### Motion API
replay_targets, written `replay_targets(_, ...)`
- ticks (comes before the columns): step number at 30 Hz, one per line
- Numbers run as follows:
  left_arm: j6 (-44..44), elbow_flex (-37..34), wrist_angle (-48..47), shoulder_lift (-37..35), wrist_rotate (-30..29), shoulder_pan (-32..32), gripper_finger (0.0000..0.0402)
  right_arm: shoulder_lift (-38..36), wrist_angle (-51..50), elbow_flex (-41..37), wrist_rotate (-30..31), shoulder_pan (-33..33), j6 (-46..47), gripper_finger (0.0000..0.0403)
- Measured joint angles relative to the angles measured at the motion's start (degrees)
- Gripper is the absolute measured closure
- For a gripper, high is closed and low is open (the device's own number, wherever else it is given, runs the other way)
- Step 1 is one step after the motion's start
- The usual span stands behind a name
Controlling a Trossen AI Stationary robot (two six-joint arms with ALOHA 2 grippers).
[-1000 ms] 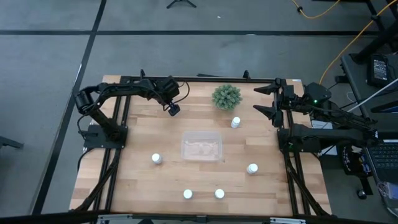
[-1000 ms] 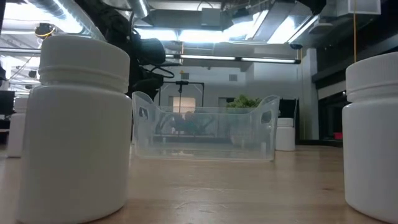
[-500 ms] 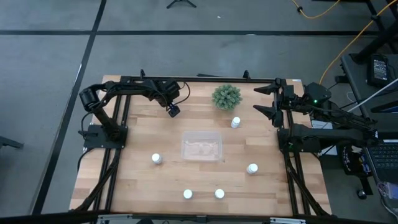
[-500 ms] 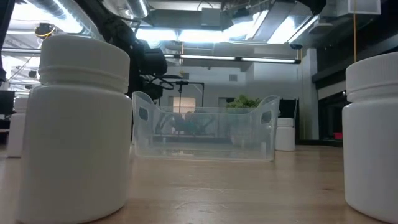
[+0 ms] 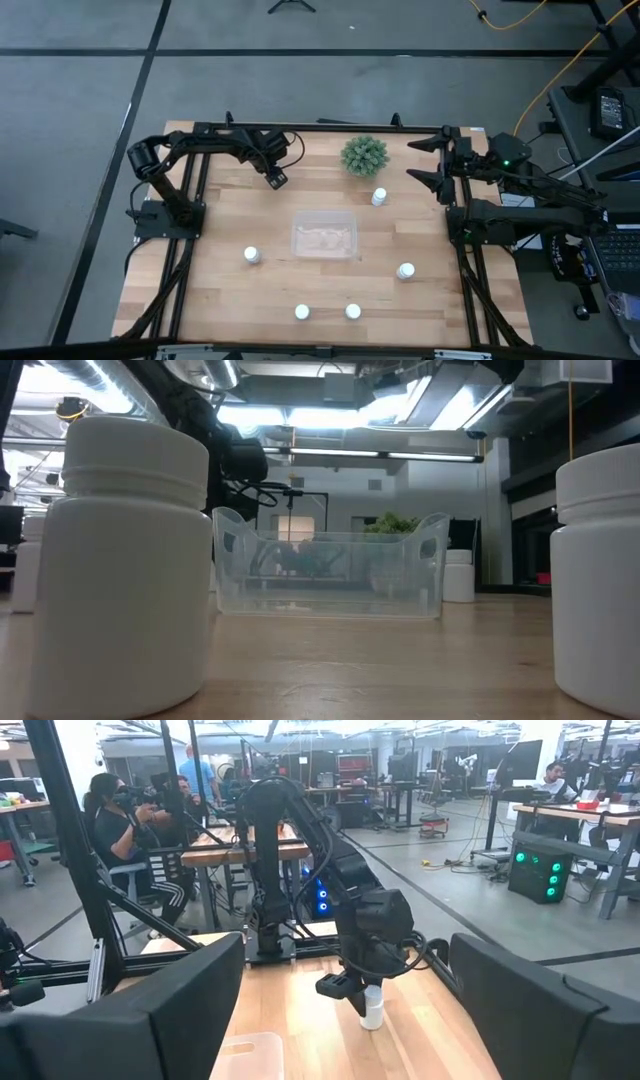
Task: Pick and place pill bottles into a basket
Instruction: Put the white pill bottle into the transparent bin
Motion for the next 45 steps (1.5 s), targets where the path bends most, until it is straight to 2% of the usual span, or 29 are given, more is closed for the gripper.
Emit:
replay_targets(8,0.46,2.04,-2.15,-2.84,2.02,-2.62,0.0235,0.04,-0.35,0.0,0.0,-0.01,0.02,0.0049)
replay_targets(14,1.62,11.79,-8.29,-9.35,3.35,-5.72,0.0235,0.08,-0.5,0.0,0.02,-0.02,-0.22,0.0049)
replay_targets(18,2.48,19.08,-9.13,-12.82,7.62,-8.26,0.0235,0.35,-0.48,0.0,0.07,-0.02,-0.26,0.0049)
replay_targets(22,2.86,25.74,-9.26,-13.35,13.79,-11.17,0.0235,0.57,-0.42,-0.02,0.09,-0.02,-0.35,0.0049)
replay_targets(25,3.49,30.28,-9.01,-11.99,15.71,-14.38,0.0235,0.63,-0.42,-0.02,0.09,-0.02,-0.26,0.0049)
replay_targets(32,2.07,36.81,-10.16,-5.14,15.68,-21.18,0.0235,0.59,-0.42,-0.02,0.05,-0.02,0.13,0.0049)
replay_targets(35,-1.48,37.44,-10.3,-2.19,15.6,-23.44,0.0235,0.59,-0.42,-0.02,-0.11,-0.02,0.12,0.0049)
replay_targets(39,-6.4,37.48,-10.33,1.33,15.58,-26.2,0.0235,0.59,-0.43,-0.02,-3.37,-0.02,-0.04,0.0049)
replay_targets(45,-7.59,37.51,-12.7,6.44,13.78,-30.34,0.0235,0.6,-0.96,-0.02,-8.44,0.0,0.24,0.0049)
